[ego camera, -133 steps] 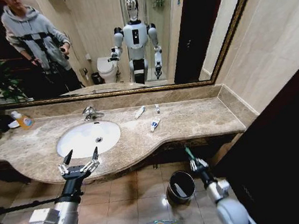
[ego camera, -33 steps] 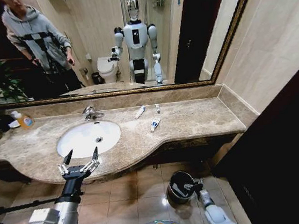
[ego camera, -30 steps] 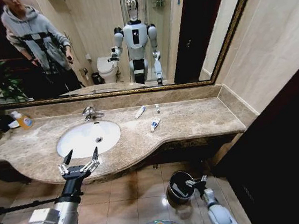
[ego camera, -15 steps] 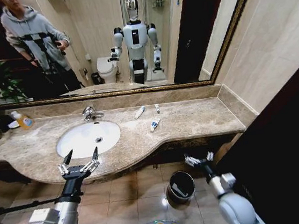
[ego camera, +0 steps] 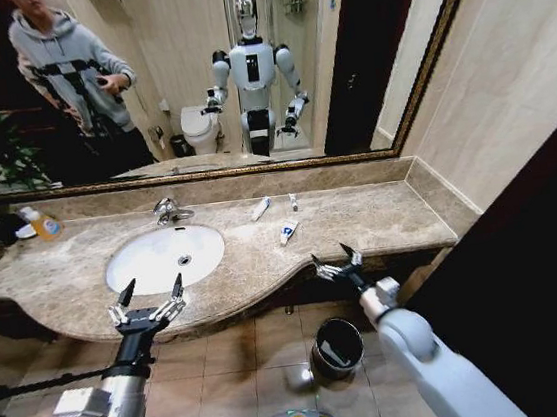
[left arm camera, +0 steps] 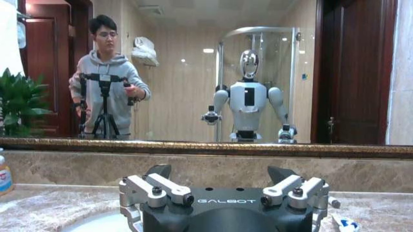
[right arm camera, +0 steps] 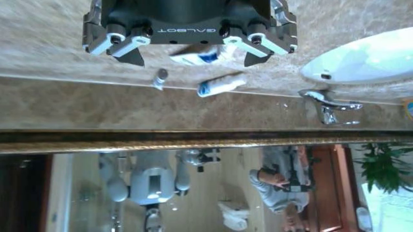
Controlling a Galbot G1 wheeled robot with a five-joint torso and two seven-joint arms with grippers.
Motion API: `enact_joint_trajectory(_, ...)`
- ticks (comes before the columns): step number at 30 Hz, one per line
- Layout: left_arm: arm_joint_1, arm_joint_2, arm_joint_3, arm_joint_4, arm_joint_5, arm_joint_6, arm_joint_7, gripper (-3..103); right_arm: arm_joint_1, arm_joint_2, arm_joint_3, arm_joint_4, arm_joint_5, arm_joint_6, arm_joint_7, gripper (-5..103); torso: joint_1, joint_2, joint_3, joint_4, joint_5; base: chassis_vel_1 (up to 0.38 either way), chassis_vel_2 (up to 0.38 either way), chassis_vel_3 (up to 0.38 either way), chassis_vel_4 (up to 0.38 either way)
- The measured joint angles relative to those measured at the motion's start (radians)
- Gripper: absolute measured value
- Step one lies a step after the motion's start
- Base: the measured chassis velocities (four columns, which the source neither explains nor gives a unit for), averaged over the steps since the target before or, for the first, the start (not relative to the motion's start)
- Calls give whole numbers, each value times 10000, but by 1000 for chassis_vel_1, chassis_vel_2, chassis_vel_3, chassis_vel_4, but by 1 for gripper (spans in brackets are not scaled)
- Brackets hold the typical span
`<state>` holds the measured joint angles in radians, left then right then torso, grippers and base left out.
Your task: Pick up the trash from the sink and place it in the trash bin.
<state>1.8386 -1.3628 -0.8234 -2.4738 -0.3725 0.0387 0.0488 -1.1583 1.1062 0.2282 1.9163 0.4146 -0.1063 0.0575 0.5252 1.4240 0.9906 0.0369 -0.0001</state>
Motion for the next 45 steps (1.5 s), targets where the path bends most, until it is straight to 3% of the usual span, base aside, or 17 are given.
enact_joint_trajectory(11, 0, 0, 0, 0, 0, 0, 0, 100, 2745, 1191, -1897, -2827, -494, -283, 153, 100, 0, 0, 0, -1, 0, 0, 0, 0, 0)
enact_joint_trajectory(23, 0, 0, 0, 0, 0, 0, 0, 100, 3900, 1887, -2428, -4310, -751, -318, 189, 103, -1, 0, -1, 0, -1, 0, 0, 0, 0)
enact_joint_trajectory(26, 0, 0, 0, 0, 0, 0, 0, 100, 4010, 1978, -2440, -4547, -768, -303, 179, 99, -1, 0, -1, 0, -1, 0, 0, 0, 0)
enact_joint_trajectory(39, 0, 0, 0, 0, 0, 0, 0, 100, 3952, 1900, -2221, -4832, -863, -145, 177, 45, -1, 2, -2, -1, -1, 0, 0, 0, 0)
enact_joint_trajectory(43, 0, 0, 0, 0, 0, 0, 0, 100, 3844, 1849, -2173, -4702, -856, -140, 177, 45, -2, 2, -2, -1, 0, 0, 0, 0, 0)
enact_joint_trajectory(45, 0, 0, 0, 0, 0, 0, 0, 100, 3761, 1813, -2133, -4587, -842, -141, 183, 35, -1, 2, -2, -1, 1, 0, 0, 0, 0)
